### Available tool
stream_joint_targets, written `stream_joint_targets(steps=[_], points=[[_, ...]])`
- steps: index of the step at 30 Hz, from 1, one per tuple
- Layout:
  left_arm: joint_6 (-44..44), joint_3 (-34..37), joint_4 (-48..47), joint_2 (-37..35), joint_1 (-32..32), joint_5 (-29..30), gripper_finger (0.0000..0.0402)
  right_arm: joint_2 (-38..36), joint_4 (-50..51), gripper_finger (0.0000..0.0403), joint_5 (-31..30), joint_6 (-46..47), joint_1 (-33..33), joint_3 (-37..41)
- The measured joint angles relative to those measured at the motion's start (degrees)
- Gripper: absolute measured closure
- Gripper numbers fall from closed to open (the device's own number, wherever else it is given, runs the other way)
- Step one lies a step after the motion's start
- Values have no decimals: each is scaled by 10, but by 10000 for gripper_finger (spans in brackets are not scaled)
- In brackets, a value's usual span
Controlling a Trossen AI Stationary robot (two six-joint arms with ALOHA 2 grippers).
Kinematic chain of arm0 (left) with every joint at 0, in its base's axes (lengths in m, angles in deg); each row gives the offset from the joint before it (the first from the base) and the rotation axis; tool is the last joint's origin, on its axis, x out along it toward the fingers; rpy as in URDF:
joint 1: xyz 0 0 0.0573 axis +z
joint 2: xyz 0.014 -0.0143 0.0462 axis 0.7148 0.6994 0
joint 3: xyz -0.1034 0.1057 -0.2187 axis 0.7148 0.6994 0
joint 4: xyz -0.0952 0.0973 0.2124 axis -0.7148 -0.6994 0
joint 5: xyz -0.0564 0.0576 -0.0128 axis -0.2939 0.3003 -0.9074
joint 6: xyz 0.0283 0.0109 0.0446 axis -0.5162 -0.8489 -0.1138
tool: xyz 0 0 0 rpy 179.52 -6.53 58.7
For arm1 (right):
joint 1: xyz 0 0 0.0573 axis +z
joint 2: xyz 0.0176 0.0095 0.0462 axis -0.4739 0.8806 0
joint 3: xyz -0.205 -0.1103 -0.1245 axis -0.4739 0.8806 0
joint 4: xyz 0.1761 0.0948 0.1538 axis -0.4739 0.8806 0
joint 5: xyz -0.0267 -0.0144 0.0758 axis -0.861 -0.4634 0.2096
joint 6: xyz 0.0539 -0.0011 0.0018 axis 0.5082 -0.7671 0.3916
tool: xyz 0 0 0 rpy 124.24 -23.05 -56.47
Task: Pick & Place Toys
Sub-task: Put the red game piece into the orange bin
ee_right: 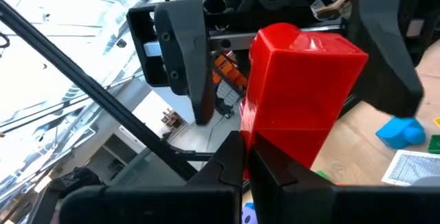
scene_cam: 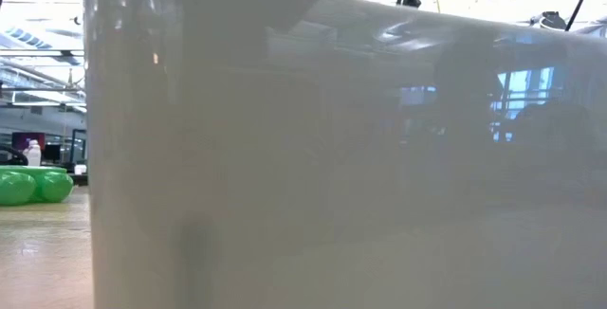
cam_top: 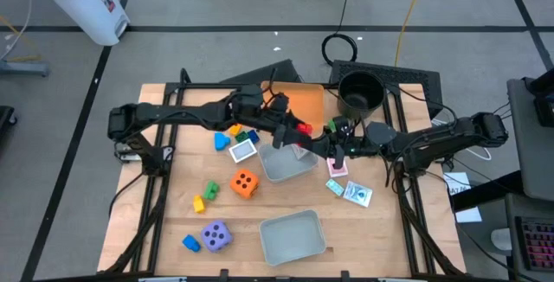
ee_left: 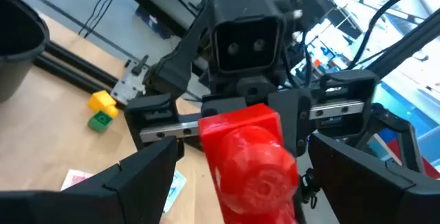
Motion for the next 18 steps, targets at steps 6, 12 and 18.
stream_joint_targets(steps=[6,12,18], points=[[0,-3,-13,1,-1,2,112,0,4,402,0,0,0,0],[0,-3,-15,1,-1,3,179,0,15,402,0,-2,0,0],[-4,-3,-27,1,-1,3,237,0,20,396,-1,-2,0,0]])
